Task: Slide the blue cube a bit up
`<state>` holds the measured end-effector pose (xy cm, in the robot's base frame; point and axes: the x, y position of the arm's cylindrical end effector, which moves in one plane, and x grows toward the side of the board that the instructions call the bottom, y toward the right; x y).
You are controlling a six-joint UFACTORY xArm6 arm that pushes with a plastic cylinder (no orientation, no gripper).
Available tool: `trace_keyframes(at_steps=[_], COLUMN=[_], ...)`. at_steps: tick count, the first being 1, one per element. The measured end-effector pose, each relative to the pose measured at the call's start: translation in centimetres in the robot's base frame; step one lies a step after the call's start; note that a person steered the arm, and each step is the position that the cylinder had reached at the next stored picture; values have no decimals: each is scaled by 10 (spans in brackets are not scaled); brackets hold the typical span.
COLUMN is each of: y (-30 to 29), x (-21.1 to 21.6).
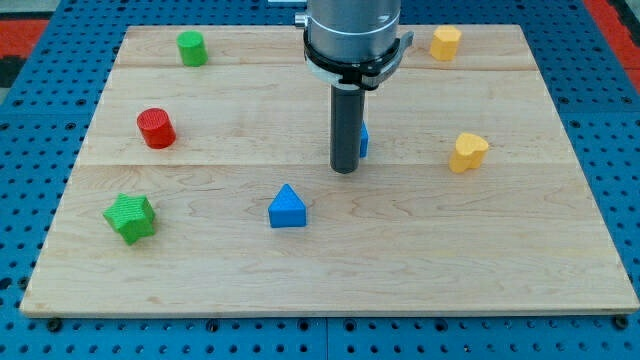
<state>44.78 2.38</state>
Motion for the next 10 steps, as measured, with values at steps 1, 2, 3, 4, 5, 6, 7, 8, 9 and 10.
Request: trace_keyframes(at_steps=[1, 2, 3, 4, 5, 6, 7, 8, 9, 10], y=[-28, -68, -78, -81, -54, -9, 48, 72, 59, 4], x=[-12, -24, -37, -62, -75, -77, -77, -60, -12, -18])
